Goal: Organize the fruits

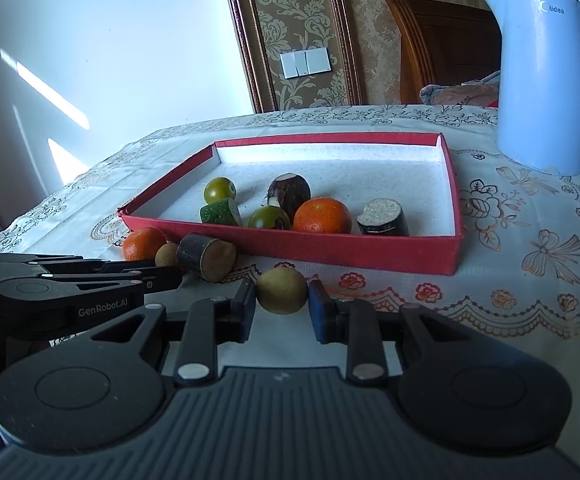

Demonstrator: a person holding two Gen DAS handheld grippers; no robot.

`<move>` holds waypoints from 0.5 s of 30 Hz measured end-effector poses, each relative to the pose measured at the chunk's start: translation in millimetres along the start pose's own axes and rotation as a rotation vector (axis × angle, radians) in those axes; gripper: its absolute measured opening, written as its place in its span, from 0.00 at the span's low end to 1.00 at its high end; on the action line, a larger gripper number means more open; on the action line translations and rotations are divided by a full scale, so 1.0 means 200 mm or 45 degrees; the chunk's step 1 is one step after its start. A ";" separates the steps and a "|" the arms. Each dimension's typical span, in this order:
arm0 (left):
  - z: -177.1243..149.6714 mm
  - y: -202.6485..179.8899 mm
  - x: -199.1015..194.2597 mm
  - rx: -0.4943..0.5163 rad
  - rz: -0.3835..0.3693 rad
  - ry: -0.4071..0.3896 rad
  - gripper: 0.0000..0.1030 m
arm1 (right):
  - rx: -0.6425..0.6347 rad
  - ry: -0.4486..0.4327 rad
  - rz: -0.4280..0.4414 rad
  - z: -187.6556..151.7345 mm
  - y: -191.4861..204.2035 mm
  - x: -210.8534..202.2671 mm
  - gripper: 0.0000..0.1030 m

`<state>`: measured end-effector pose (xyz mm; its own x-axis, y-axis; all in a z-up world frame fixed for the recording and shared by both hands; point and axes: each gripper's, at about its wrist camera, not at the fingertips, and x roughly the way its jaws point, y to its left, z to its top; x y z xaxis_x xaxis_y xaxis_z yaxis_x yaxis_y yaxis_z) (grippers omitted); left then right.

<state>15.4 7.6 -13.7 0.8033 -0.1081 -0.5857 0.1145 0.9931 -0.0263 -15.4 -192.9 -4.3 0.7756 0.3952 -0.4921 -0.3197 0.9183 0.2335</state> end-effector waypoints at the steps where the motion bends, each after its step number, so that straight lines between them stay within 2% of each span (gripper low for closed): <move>1: 0.00 0.01 0.01 -0.005 -0.005 0.003 0.20 | 0.000 0.000 0.002 0.00 0.00 0.00 0.27; 8: 0.02 -0.01 0.03 0.010 0.010 0.012 0.20 | 0.002 -0.004 0.007 0.00 0.01 0.00 0.27; 15: -0.02 -0.01 -0.04 0.027 0.004 -0.039 0.19 | -0.001 -0.012 0.011 0.00 0.02 -0.02 0.27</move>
<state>7.1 6.9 -12.9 0.8211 -0.1067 -0.5607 0.1240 0.9923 -0.0073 -19.0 -191.4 -1.8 0.7780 0.4025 -0.4823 -0.3268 0.9150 0.2366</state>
